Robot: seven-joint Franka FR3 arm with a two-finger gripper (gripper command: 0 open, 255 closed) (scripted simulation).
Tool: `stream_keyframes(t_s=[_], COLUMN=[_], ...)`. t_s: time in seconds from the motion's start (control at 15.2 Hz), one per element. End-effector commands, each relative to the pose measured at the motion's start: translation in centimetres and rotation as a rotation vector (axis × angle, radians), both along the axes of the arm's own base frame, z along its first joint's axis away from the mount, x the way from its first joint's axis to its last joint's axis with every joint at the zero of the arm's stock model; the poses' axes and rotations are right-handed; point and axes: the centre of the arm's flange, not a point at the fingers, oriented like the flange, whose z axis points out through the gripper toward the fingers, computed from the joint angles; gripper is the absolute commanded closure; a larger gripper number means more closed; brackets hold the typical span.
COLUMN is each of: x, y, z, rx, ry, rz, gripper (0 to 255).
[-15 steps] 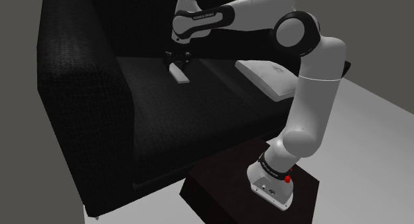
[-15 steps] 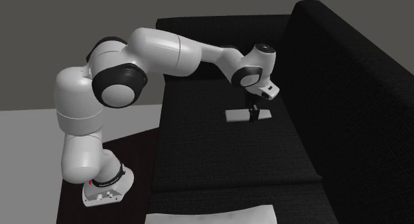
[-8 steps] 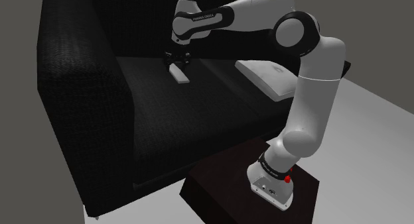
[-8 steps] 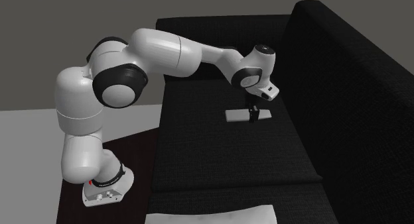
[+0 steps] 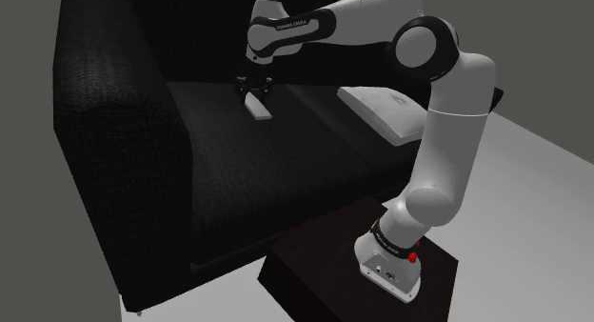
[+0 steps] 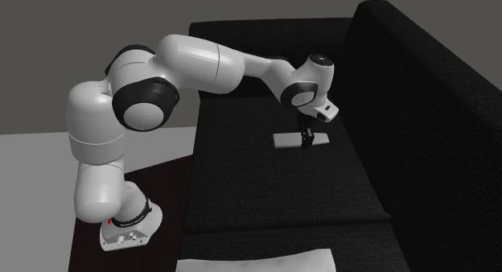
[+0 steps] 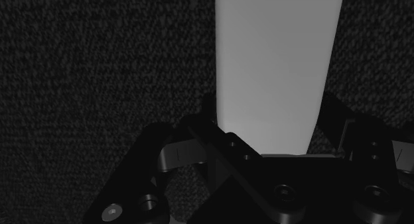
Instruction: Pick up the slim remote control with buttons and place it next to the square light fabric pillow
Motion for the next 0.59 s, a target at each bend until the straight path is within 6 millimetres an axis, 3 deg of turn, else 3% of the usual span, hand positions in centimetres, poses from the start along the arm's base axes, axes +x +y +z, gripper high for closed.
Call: stream_keyframes(t_s=[0.0,0.53], x=[0.0,0.0], y=[0.0,0.0], z=[0.0,3.7], rx=[0.000,0.000], ry=[0.000,0.000], rz=[0.000,0.000], gripper=[255,255])
